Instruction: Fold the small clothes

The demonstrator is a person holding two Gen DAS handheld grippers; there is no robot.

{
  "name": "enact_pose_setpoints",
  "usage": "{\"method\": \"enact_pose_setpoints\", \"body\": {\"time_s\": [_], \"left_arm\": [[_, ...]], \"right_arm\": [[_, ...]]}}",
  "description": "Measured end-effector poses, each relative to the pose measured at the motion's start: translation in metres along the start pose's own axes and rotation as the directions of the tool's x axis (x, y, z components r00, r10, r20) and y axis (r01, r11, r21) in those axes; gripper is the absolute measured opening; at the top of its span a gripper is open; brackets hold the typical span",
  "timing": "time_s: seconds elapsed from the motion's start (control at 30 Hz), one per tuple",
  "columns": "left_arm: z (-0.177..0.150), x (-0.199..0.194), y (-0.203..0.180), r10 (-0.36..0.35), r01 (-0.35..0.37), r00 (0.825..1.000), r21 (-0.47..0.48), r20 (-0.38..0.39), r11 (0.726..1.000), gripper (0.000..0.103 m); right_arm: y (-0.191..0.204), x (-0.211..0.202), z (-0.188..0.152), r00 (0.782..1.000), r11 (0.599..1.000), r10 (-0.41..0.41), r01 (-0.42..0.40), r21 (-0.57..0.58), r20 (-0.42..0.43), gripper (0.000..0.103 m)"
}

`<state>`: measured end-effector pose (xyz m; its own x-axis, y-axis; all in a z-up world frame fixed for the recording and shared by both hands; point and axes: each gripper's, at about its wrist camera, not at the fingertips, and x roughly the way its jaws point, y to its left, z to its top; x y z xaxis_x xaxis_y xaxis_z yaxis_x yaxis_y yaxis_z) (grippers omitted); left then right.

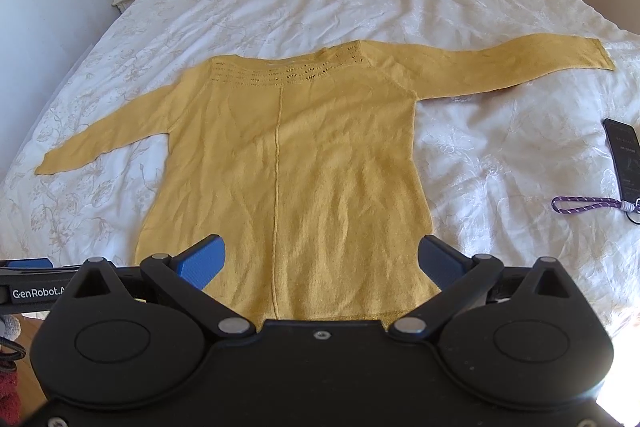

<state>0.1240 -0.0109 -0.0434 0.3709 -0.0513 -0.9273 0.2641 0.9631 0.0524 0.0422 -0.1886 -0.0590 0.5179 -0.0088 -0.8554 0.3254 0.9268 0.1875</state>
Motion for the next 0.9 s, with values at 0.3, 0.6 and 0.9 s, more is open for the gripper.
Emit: {"method": "enact_pose_setpoints", "body": {"time_s": [0.3, 0.6, 0.9], "left_arm": [[0.021, 0.021, 0.009, -0.015, 0.016, 1.0, 0.034, -0.017, 0.999, 0.09], [0.04, 0.043, 0.018, -0.033, 0.036, 0.998, 0.058, -0.049, 0.998, 0.09], [0.065, 0.058, 0.012, -0.014, 0.017, 0.998, 0.042, -0.061, 0.999, 0.089]], "right_arm": [[0.011, 0.024, 0.011, 0.999, 0.999, -0.008, 0.009, 0.031, -0.044, 0.102], [0.015, 0.047, 0.016, 0.996, 0.996, -0.008, 0.015, 0.085, -0.085, 0.102], [-0.006, 0.065, 0.032, 0.996, 0.994, 0.017, -0.007, 0.11, -0.092, 0.102]]}}
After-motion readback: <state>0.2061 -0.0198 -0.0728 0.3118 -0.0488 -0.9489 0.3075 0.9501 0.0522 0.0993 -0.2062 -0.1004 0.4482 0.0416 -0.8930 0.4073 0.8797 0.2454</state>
